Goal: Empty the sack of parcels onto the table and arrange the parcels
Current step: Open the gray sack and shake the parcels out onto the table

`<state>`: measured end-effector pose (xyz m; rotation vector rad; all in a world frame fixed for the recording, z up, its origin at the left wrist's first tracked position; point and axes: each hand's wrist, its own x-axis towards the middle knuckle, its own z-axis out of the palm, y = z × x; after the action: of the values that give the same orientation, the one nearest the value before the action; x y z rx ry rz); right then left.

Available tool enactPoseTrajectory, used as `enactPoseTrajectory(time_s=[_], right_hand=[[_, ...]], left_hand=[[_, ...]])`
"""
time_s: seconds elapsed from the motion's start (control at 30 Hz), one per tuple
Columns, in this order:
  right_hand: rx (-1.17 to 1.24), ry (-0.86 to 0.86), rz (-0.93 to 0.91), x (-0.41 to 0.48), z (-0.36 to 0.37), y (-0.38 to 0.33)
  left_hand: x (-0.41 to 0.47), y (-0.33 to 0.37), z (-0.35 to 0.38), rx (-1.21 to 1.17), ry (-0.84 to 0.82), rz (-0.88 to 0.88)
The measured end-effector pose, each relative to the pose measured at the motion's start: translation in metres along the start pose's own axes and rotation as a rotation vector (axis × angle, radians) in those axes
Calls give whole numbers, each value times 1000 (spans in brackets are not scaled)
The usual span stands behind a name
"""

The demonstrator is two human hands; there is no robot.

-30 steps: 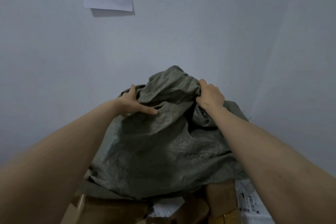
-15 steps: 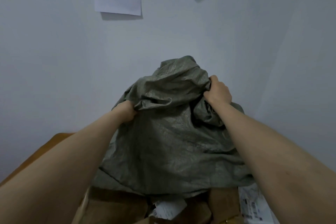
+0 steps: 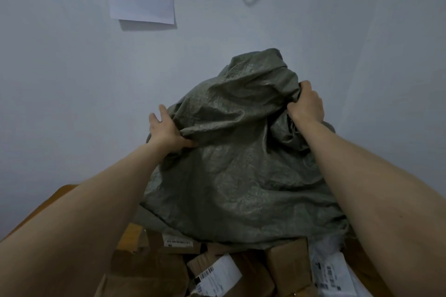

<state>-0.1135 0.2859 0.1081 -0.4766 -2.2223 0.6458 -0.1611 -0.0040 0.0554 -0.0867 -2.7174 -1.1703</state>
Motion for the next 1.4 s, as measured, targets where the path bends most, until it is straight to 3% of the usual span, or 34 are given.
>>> enactPoseTrajectory(time_s=[0.2, 0.37, 0.47, 0.63, 1.03, 1.4], right_hand=[[97, -38, -20, -7, 9, 17], [315, -105, -59, -14, 10, 37], [394, -76, -57, -13, 7, 44], [436, 0, -40, -8, 10, 50], [481, 240, 39, 14, -8, 57], [468, 332, 111, 19, -35, 65]], left_hand=[[1, -8, 13, 181, -167, 78], [20, -10, 14, 191, -112, 125], [25, -1, 23, 190, -197, 145], [38, 17, 41, 233, -93, 24], [39, 78, 48, -519, 28, 97], [31, 118, 46, -641, 45, 205]])
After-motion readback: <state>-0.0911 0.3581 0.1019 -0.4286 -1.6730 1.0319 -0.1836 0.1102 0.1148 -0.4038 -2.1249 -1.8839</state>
